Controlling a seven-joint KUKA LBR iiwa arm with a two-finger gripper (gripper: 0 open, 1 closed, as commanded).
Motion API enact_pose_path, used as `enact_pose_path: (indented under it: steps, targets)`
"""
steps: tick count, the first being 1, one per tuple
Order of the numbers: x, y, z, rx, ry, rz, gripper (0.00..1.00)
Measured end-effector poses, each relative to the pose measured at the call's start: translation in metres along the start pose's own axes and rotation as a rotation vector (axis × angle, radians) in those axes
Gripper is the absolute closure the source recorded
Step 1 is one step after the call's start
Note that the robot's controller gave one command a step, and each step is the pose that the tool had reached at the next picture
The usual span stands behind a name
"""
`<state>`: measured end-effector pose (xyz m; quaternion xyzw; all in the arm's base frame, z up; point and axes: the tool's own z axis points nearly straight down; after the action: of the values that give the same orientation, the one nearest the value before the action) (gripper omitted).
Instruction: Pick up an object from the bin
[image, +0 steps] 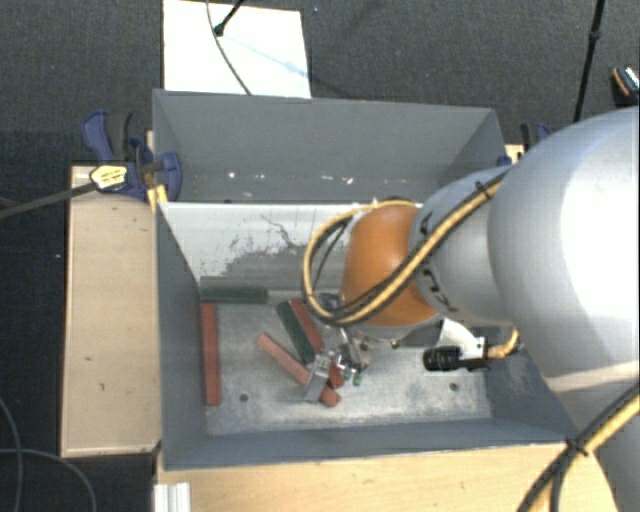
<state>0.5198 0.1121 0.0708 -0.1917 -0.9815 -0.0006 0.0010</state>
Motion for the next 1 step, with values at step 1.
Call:
enact_pose_path:
  steps: [1]
  targets:
    - [0.0091, 0.0125, -0.0376, -0.002, -0.007, -0.353, 0.0]
